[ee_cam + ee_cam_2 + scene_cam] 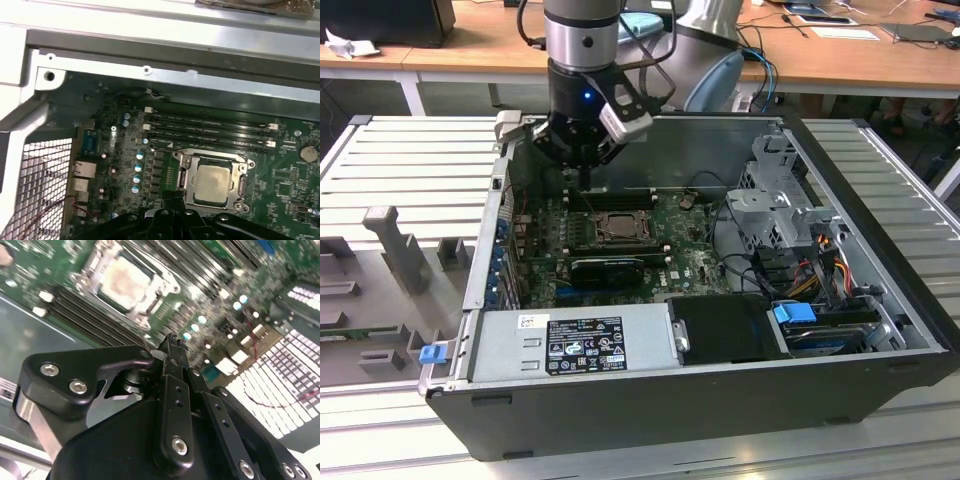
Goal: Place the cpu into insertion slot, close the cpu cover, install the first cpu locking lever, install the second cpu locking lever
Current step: 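Install the first cpu locking lever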
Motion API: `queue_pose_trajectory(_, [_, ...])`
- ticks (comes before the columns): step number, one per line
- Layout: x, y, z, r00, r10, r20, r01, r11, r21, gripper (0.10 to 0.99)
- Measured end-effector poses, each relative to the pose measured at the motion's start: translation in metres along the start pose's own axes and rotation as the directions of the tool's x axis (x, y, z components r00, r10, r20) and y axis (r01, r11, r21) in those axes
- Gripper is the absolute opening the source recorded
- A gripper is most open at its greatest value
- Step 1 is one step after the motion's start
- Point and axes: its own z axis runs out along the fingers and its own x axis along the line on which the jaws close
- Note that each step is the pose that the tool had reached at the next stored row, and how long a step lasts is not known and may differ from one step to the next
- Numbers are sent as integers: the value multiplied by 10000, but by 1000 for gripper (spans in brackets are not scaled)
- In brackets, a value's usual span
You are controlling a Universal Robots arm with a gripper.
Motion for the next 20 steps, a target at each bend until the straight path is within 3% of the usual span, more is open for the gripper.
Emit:
queue_pose_trajectory(10, [205, 48, 133, 10000, -2, 13, 2, 10000, -94, 106])
queue_pose_trajectory(20, [199, 142, 252, 10000, -5, 23, 6, 9998, -193, 106])
